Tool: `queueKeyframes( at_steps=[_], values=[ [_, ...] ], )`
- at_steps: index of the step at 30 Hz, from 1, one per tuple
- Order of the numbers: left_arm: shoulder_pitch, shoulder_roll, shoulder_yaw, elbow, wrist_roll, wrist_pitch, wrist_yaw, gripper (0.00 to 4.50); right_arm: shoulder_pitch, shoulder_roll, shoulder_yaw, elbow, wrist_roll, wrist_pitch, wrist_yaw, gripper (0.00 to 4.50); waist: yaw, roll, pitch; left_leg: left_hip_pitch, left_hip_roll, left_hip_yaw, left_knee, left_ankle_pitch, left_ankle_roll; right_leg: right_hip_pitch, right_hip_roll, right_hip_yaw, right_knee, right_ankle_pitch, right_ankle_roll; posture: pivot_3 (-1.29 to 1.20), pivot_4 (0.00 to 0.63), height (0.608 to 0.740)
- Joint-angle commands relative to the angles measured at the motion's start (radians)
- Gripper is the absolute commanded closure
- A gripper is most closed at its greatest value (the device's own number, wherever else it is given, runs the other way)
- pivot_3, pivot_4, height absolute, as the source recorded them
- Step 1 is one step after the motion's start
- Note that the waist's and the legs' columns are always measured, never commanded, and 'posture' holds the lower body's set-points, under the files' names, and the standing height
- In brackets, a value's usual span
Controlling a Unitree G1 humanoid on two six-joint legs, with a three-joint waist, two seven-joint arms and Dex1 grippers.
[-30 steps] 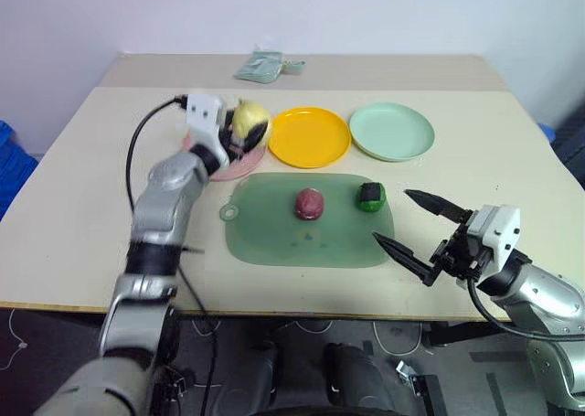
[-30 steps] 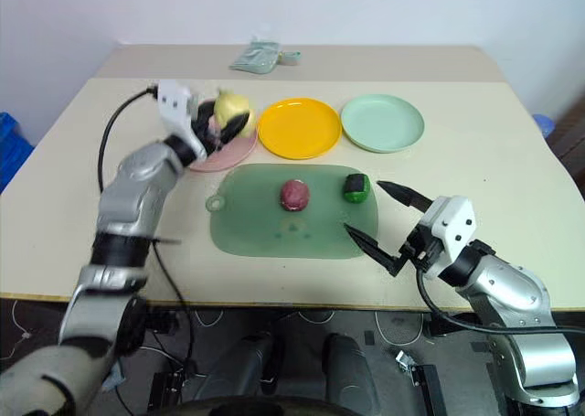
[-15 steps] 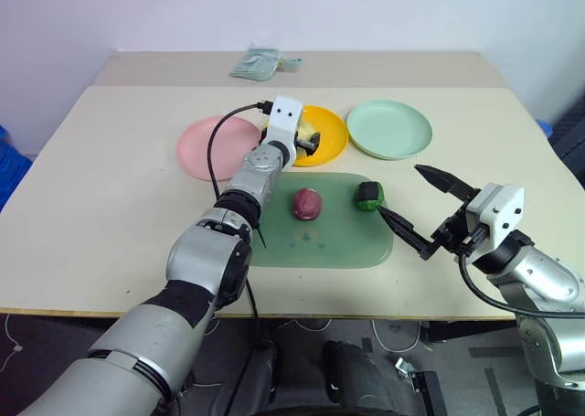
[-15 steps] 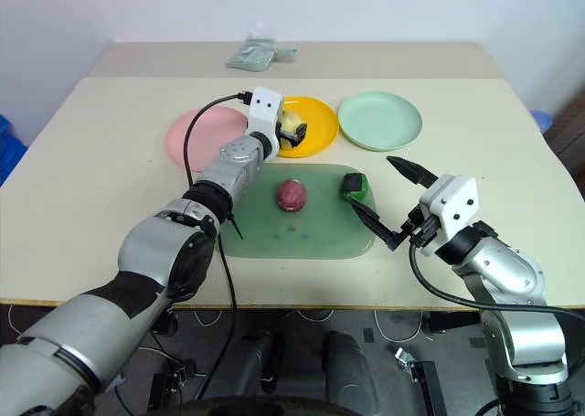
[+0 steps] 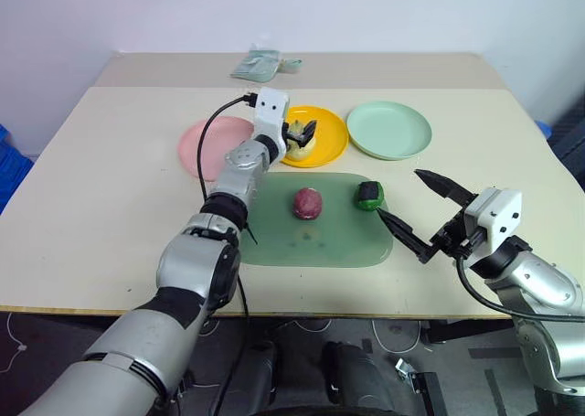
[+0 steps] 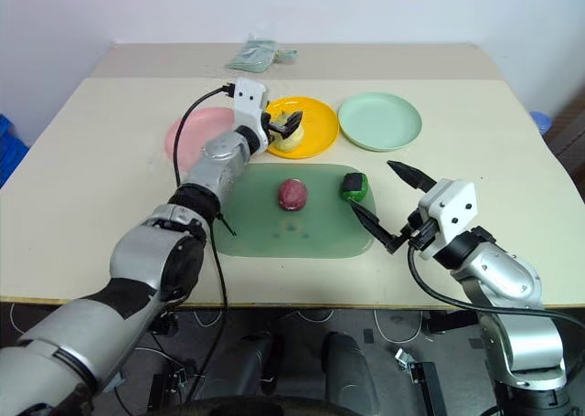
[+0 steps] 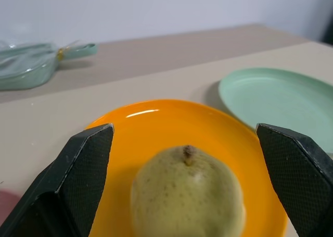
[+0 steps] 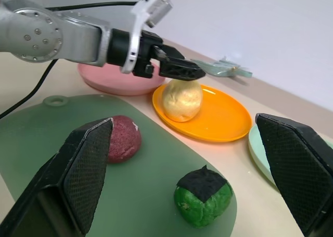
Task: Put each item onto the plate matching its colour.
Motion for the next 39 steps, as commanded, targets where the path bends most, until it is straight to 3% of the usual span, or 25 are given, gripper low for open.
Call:
queueKeyframes(
  at_steps=[1,10,18,29,34,39],
  values=[
    [0.082,0.046,-0.015,-0.222,-0.021,0.066,-0.079,0.02,-0.029,0.006,0.008,-0.02,0.016,0.001,-0.003,0.0,-0.001,0.0,0.0,0.0,0.0,0.0,0.0,0.0,0.0,0.0,0.0,0.0,0.0,0.0,0.0,0.0,0.15,0.74],
    [0.362,0.185,-0.044,-0.8,-0.125,0.361,-0.265,0.02,-0.083,0.017,0.065,0.017,0.017,0.023,0.001,0.0,0.003,0.001,0.0,0.0,0.0,0.0,0.002,0.0,0.0,0.0,0.0,0.001,0.001,0.001,-0.001,0.0,0.15,0.74],
    [0.551,0.372,-0.015,-1.059,-0.239,0.479,-0.421,0.02,-0.118,0.038,0.12,0.061,0.006,0.044,0.001,0.0,0.002,0.002,-0.001,0.0,0.001,0.0,0.001,0.0,0.0,0.0,0.0,0.001,0.001,0.001,-0.002,0.0,0.15,0.74],
    [0.709,0.518,0.0,-1.234,-0.348,0.556,-0.526,0.02,-0.089,0.03,0.093,0.048,0.03,0.05,0.012,0.0,0.005,0.002,-0.001,0.001,0.001,0.0,0.0,0.0,0.0,0.0,0.0,0.001,0.001,0.001,-0.002,0.0,0.15,0.74],
    [0.651,0.46,-0.119,-1.186,-0.292,0.538,-0.517,0.02,-0.073,0.029,0.077,0.027,0.027,0.063,-0.005,0.0,0.008,0.002,-0.001,0.001,0.001,0.0,0.001,0.0,0.0,0.002,0.0,0.001,-0.001,0.001,-0.002,0.0,0.15,0.74],
    [0.533,0.362,-0.236,-1.011,-0.185,0.49,-0.478,0.02,-0.033,0.024,0.041,-0.001,0.026,0.064,-0.014,0.0,0.005,0.002,-0.001,0.001,0.001,0.0,0.001,0.0,0.0,0.001,0.0,0.0,-0.001,0.001,-0.002,0.0,0.15,0.74]
  ],
)
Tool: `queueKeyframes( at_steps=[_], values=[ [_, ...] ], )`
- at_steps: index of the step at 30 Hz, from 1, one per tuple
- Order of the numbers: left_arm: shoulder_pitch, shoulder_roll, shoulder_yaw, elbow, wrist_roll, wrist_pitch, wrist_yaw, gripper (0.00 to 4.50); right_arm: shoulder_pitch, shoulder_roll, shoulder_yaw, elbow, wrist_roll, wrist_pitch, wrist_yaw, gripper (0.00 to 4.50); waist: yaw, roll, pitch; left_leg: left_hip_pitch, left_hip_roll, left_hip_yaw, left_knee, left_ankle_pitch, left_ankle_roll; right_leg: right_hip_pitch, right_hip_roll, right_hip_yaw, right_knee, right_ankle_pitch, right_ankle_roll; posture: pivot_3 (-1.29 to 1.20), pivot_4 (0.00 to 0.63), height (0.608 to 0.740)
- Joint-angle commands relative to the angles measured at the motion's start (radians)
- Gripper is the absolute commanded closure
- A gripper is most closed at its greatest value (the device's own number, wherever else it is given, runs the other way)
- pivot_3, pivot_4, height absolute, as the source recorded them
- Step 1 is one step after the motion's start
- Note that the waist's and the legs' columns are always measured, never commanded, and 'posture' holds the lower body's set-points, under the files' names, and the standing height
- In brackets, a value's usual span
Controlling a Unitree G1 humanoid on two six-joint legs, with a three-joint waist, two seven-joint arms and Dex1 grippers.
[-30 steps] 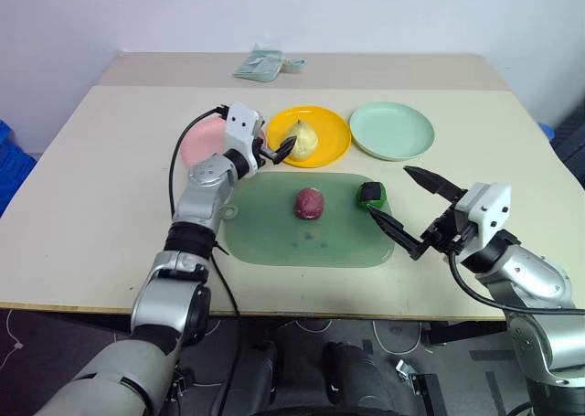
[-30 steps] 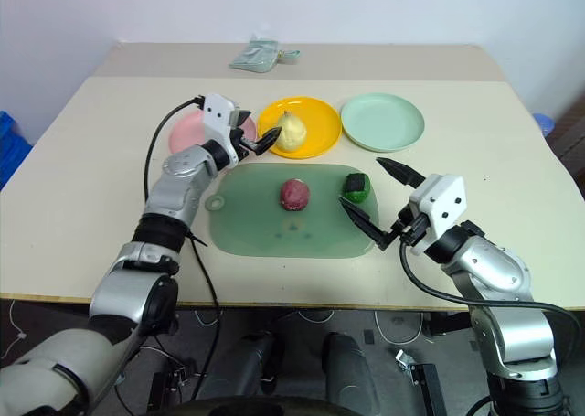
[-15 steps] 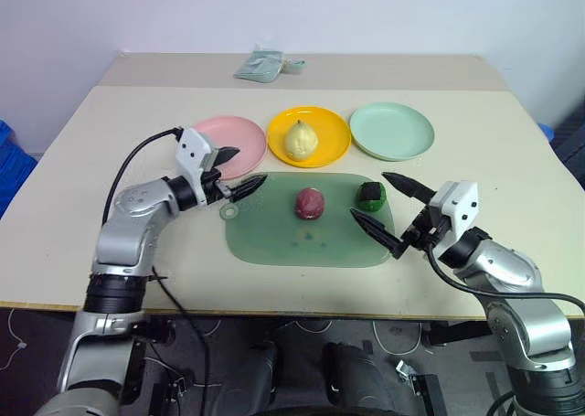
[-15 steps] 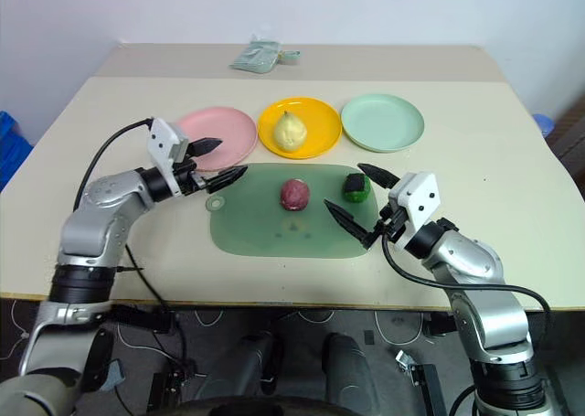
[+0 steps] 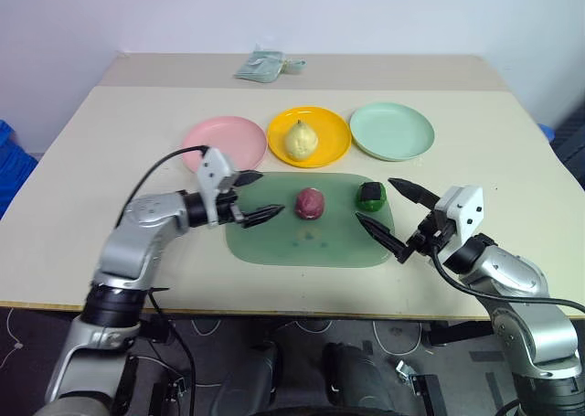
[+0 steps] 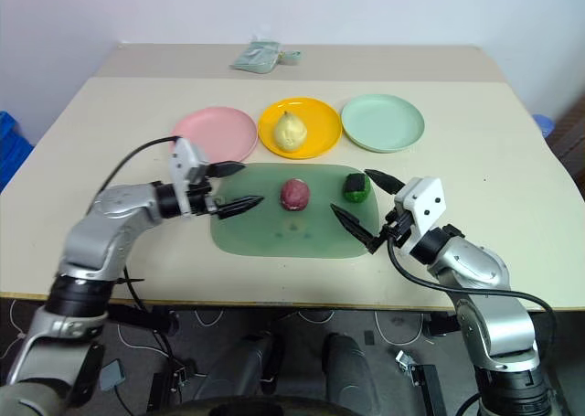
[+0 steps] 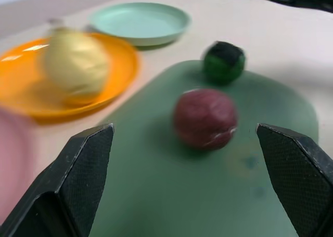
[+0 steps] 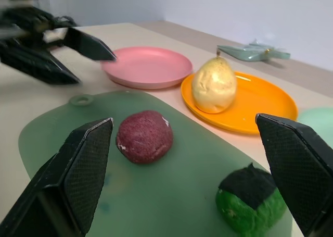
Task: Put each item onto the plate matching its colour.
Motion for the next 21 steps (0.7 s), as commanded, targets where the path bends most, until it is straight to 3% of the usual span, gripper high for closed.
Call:
queueKeyframes(
  at_steps=[1,8,21],
  values=[
    [-0.07,-0.04,-0.045,0.101,0.065,-0.062,0.021,0.02,0.024,-0.01,-0.045,-0.057,0.012,-0.013,-0.005,0.0,-0.002,0.0,0.0,0.0,0.0,0.0,0.0,0.0,0.0,0.0,0.0,0.0,0.0,0.0,0.0,0.0,0.15,0.74],
    [-0.174,-0.122,-0.113,0.329,0.157,-0.184,0.002,0.02,0.135,-0.01,-0.1,-0.102,0.007,-0.037,0.001,0.0,-0.001,0.0,0.0,0.0,0.0,0.0,-0.001,0.0,0.0,0.0,0.0,0.0,0.0,0.0,0.0,0.0,0.15,0.74],
    [-0.215,-0.168,-0.106,0.409,0.191,-0.224,-0.017,0.02,0.426,0.011,-0.254,-0.239,0.05,-0.052,0.001,0.0,-0.001,0.0,0.0,0.0,0.0,0.0,0.0,0.0,0.0,0.0,0.0,0.0,0.0,0.0,0.0,0.0,0.15,0.74]
  ],
)
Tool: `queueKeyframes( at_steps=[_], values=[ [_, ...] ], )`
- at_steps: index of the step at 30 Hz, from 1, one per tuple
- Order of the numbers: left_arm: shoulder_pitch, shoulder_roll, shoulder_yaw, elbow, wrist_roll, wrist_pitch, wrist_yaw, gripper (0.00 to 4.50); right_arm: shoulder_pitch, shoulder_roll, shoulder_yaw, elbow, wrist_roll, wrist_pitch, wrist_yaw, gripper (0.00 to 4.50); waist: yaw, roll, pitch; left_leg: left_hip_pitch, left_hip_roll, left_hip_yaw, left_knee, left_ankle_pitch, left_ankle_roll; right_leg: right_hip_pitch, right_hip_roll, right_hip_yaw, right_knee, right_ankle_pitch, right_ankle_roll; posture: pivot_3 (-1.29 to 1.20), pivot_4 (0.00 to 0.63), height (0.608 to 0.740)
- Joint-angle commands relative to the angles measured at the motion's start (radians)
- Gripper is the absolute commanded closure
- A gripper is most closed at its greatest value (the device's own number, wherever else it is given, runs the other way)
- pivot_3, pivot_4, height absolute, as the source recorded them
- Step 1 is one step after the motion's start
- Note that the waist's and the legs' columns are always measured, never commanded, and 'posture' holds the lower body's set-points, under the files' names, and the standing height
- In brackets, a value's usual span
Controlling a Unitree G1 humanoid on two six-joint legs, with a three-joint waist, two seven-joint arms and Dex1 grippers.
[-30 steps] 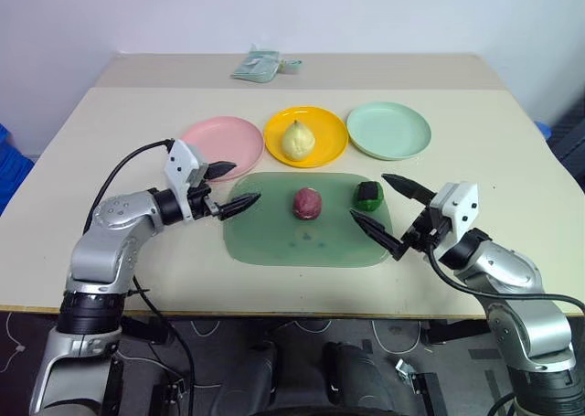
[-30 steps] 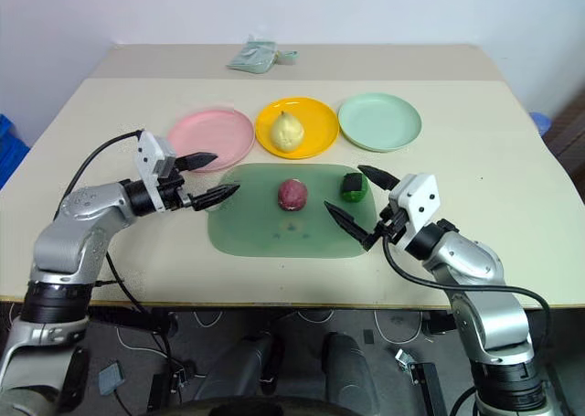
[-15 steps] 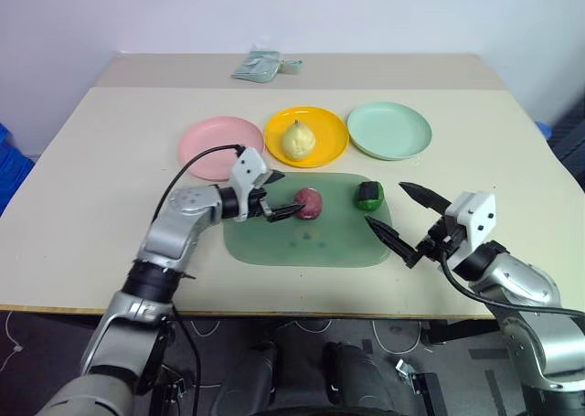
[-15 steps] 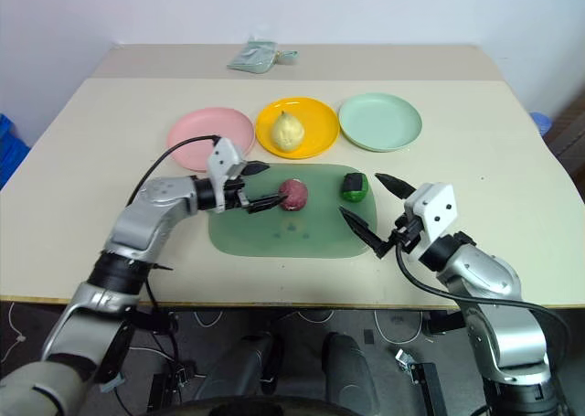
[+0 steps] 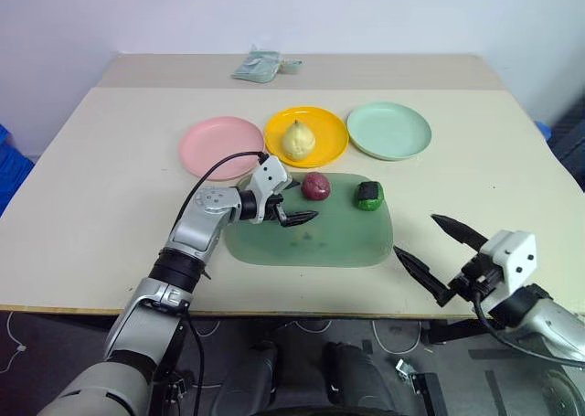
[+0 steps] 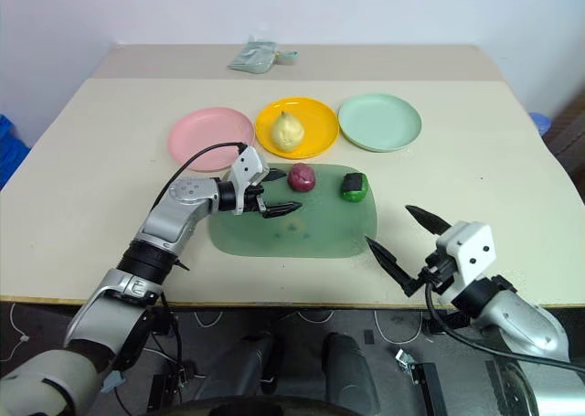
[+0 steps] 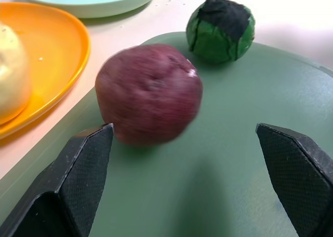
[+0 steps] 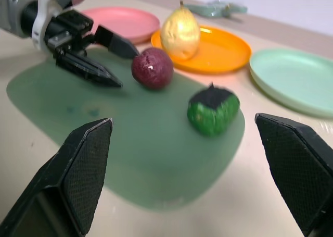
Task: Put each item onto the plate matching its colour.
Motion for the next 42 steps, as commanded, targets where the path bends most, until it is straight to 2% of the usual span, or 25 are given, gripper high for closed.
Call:
queueKeyframes(
  at_steps=[1,7,10,11,13,15,20,26,31,36,38,41,42],
  values=[
    [-0.046,-0.013,0.016,0.031,0.023,-0.031,0.026,0.02,0.028,0.018,-0.039,-0.064,0.019,-0.027,-0.012,0.0,0.0,0.0,0.0,0.0,0.0,0.0,0.0,0.0,0.0,0.0,0.0,0.0,0.0,0.0,0.0,0.0,0.15,0.74],
    [-0.096,-0.069,0.008,0.132,0.055,-0.066,0.064,0.02,0.026,0.02,-0.038,-0.091,0.021,-0.014,-0.039,0.0,0.002,0.0,0.0,-0.001,0.0,0.0,0.002,0.0,0.0,0.001,0.0,0.0,0.0,0.0,0.0,0.0,0.15,0.74],
    [-0.106,-0.089,0.011,0.162,0.055,-0.079,0.049,0.79,0.015,0.014,-0.038,-0.098,0.024,-0.005,-0.05,0.0,0.001,0.0,0.0,-0.001,0.0,0.0,0.002,0.0,0.001,0.001,0.0,0.0,0.0,0.0,0.0,0.0,0.15,0.74],
    [-0.106,-0.093,0.013,0.165,0.055,-0.084,0.047,1.32,0.012,0.012,-0.039,-0.1,0.025,-0.002,-0.053,0.0,0.001,0.0,0.0,-0.001,0.0,0.0,0.002,0.0,0.001,0.001,0.0,0.0,0.0,0.0,0.0,0.0,0.15,0.74],
    [-0.107,-0.099,0.018,0.168,0.057,-0.094,0.056,2.02,0.008,0.009,-0.039,-0.103,0.027,0.003,-0.056,0.0,0.001,0.0,0.0,-0.001,0.0,0.0,0.002,0.0,0.001,0.001,0.0,0.0,0.0,0.0,0.0,0.0,0.15,0.74],
    [-0.108,-0.101,0.026,0.167,0.059,-0.112,0.069,2.28,-0.004,0.006,-0.036,-0.102,0.027,0.009,-0.061,0.0,0.001,0.0,0.0,-0.001,0.0,0.0,0.002,0.0,0.001,0.001,0.0,0.0,0.0,0.0,0.0,0.0,0.15,0.74],
    [-0.078,-0.079,0.09,0.087,0.009,-0.09,0.087,2.28,-0.032,0.001,-0.019,-0.102,0.022,0.028,-0.068,0.0,0.001,0.0,0.0,-0.001,0.0,0.0,0.003,0.0,0.001,0.0,0.0,0.0,0.0,0.0,0.0,0.0,0.15,0.74],
    [-0.028,0.004,0.294,-0.024,-0.079,0.069,0.242,2.28,-0.08,-0.008,-0.008,-0.08,0.031,0.045,-0.061,0.0,-0.003,0.0,0.0,-0.001,0.0,0.0,0.003,0.0,0.001,0.0,0.0,0.0,0.0,0.0,0.0,0.0,0.15,0.74],
    [-0.034,0.03,0.389,0.01,-0.046,0.08,0.446,2.28,-0.128,-0.016,0.021,-0.04,0.028,0.043,-0.04,0.0,0.007,0.0,0.0,-0.002,0.0,-0.001,0.005,-0.001,0.001,0.001,0.0,-0.001,0.001,0.0,0.0,0.0,0.15,0.74],
    [-0.072,0.002,0.405,0.089,-0.009,0.051,0.6,2.28,-0.164,-0.023,0.031,0.001,0.024,0.036,-0.014,0.0,0.01,-0.001,0.0,-0.002,-0.001,-0.001,0.007,-0.001,0.002,0.002,0.0,-0.002,0.0,0.001,0.002,0.0,0.15,0.74],
    [-0.08,-0.012,0.397,0.113,-0.009,0.044,0.609,1.26,-0.172,-0.025,0.033,0.016,0.022,0.03,-0.005,0.0,0.008,-0.001,0.0,-0.002,-0.001,-0.001,0.007,-0.001,0.002,0.001,0.0,-0.002,0.0,0.001,0.002,0.0,0.15,0.74],
    [-0.077,-0.025,0.376,0.117,0.002,0.029,0.61,0.04,-0.178,-0.024,0.036,0.031,0.017,0.02,0.007,0.0,0.001,-0.001,0.0,-0.003,-0.001,-0.001,0.007,-0.001,0.001,0.001,0.0,-0.002,0.0,0.001,0.002,0.0,0.15,0.74],
    [-0.075,-0.025,0.371,0.113,0.008,0.021,0.61,0.04,-0.178,-0.023,0.039,0.035,0.014,0.017,0.009,0.0,0.001,-0.001,0.0,-0.003,-0.001,-0.001,0.007,-0.001,0.002,0.001,0.0,-0.002,0.0,0.001,0.002,0.0,0.15,0.74]
  ],
)
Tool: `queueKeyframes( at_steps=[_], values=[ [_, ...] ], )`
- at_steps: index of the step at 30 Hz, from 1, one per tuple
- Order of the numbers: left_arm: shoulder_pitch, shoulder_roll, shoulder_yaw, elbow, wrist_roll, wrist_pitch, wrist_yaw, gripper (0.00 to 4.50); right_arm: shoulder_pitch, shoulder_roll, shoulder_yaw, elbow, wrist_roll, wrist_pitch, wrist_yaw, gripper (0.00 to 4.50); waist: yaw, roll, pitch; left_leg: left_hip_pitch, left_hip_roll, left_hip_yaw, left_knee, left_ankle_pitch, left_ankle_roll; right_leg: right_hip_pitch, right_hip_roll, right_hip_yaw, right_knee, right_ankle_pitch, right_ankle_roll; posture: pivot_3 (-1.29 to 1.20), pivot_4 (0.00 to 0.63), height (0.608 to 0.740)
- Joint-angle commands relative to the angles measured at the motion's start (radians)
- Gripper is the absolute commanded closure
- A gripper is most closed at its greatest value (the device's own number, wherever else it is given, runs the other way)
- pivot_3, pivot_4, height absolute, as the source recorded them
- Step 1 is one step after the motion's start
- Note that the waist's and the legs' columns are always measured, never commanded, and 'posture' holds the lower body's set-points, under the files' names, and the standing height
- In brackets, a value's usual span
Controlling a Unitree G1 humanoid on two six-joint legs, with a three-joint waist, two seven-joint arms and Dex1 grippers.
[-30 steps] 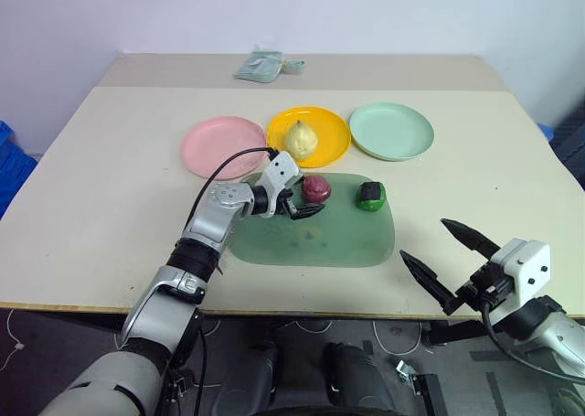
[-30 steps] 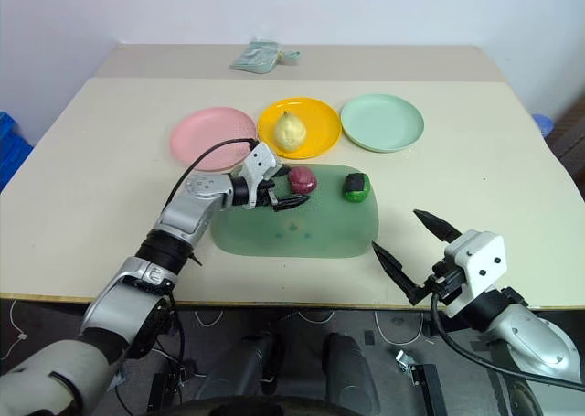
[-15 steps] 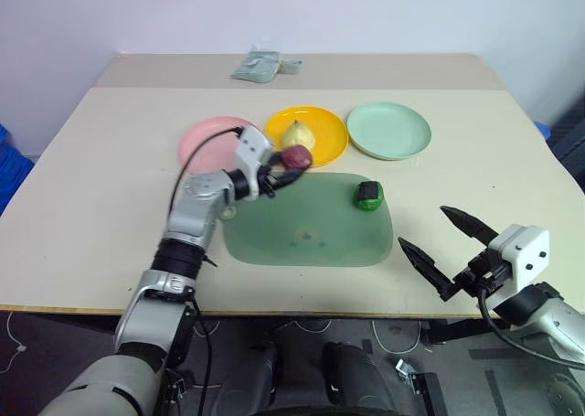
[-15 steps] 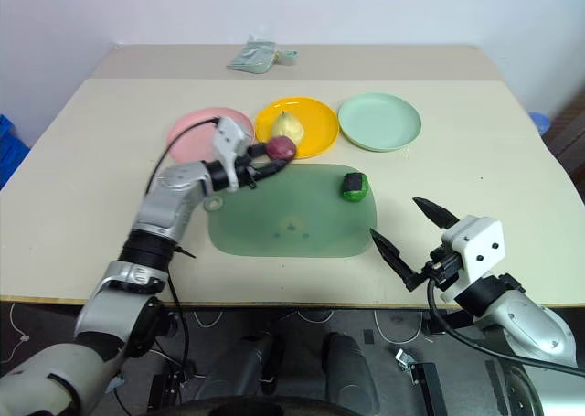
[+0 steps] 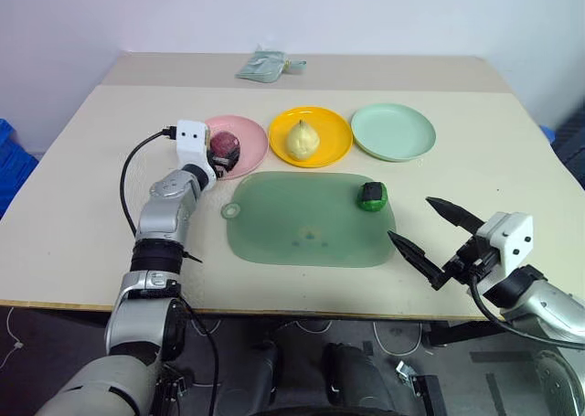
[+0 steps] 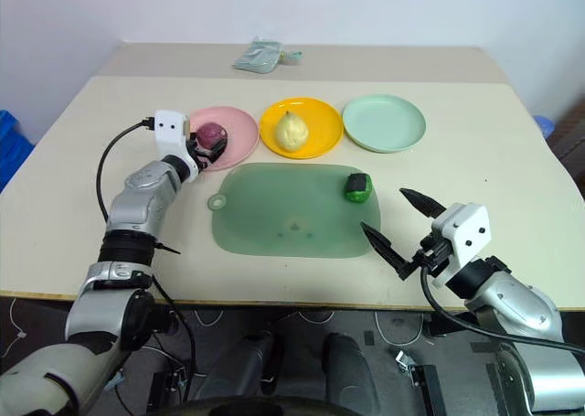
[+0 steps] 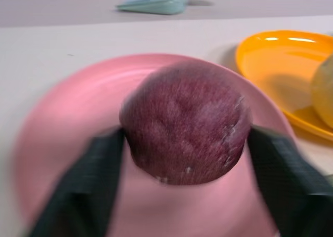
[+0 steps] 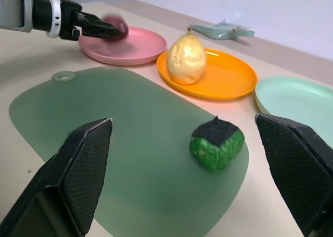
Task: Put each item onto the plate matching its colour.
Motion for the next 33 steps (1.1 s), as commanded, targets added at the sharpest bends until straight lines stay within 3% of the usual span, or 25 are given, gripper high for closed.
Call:
queueKeyframes(
  at_steps=[1,9,13,19,33],
  values=[
    [-0.017,0.011,-0.015,-0.042,0.009,-0.037,-0.011,0.04,-0.011,-0.003,0.0,0.003,0.003,-0.027,0.014,0.0,-0.001,0.0,0.0,0.0,0.0,0.0,0.0,0.0,0.0,0.0,0.0,0.0,0.0,0.0,0.0,0.0,0.15,0.74],
    [0.127,0.109,-0.03,-0.342,-0.097,0.045,-0.247,0.04,-0.061,0.005,0.059,0.054,-0.013,-0.005,0.002,0.0,-0.005,0.001,0.0,0.0,0.001,0.001,-0.001,0.0,-0.001,-0.001,0.0,0.001,0.001,0.0,0.0,0.0,0.15,0.74],
    [0.257,0.23,-0.02,-0.56,-0.223,0.087,-0.47,0.04,-0.161,0.011,0.135,0.137,-0.053,0.035,-0.032,0.0,-0.007,0.001,0.0,0.0,0.0,0.001,-0.001,-0.001,0.0,-0.001,0.0,0.002,0.001,0.0,-0.001,0.0,0.15,0.74],
    [0.352,0.346,-0.009,-0.685,-0.345,0.133,-0.647,0.04,-0.304,0.026,0.231,0.274,-0.117,0.085,-0.064,0.0,-0.003,0.002,0.0,0.0,0.001,0.001,0.0,-0.001,-0.001,-0.001,0.0,0.001,0.0,-0.001,-0.004,0.0,0.15,0.74],
    [0.447,0.388,0.007,-0.809,-0.395,0.145,-0.647,0.04,-0.538,0.104,0.331,0.599,-0.244,-0.008,-0.055,0.0,-0.004,0.003,0.0,0.0,0.001,0.001,-0.001,-0.001,0.0,-0.001,0.0,0.001,0.001,0.0,-0.002,0.0,0.15,0.74]
  ],
)
